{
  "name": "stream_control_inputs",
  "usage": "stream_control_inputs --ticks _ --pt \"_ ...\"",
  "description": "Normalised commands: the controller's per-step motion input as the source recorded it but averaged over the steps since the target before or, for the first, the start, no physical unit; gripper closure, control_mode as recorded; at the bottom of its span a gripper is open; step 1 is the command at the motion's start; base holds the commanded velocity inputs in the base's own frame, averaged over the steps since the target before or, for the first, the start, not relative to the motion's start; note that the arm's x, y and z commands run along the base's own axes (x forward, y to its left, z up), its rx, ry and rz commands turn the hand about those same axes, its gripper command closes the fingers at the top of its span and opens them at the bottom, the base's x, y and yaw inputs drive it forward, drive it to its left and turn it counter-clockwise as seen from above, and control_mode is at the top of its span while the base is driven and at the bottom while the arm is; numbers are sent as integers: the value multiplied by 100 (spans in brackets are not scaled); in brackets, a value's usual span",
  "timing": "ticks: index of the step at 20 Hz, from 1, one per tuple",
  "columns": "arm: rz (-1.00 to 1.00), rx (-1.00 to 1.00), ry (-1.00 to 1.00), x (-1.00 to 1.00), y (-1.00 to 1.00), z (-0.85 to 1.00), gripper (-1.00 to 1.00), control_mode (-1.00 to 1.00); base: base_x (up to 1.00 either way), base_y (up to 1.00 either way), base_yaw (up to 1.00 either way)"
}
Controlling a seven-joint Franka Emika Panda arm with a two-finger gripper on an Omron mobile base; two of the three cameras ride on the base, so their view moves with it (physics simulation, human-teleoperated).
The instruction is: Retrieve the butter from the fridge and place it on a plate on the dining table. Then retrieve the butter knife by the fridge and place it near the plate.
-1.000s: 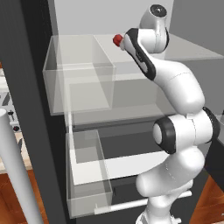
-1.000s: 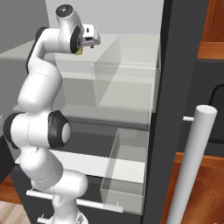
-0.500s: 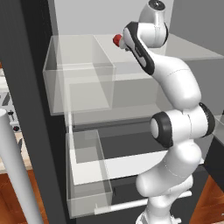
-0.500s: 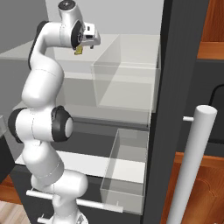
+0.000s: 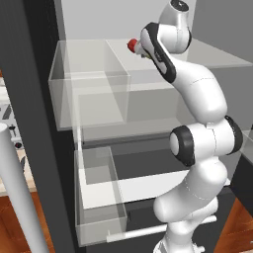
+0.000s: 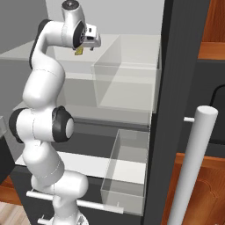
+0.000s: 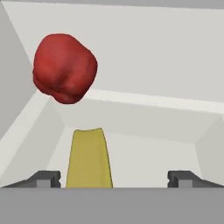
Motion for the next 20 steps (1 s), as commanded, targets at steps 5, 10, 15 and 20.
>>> stream_control_inputs --ticks 5,10,15,20 --pt "0 7 2 0 15 -49 100 -100 0 0 0" --pt "0 1 6 0 16 -34 100 -100 0 0 0" --pt "0 0 3 0 15 -16 100 -100 0 0 0" --pt "-5 1 0 0 2 0 100 -100 0 0 0"
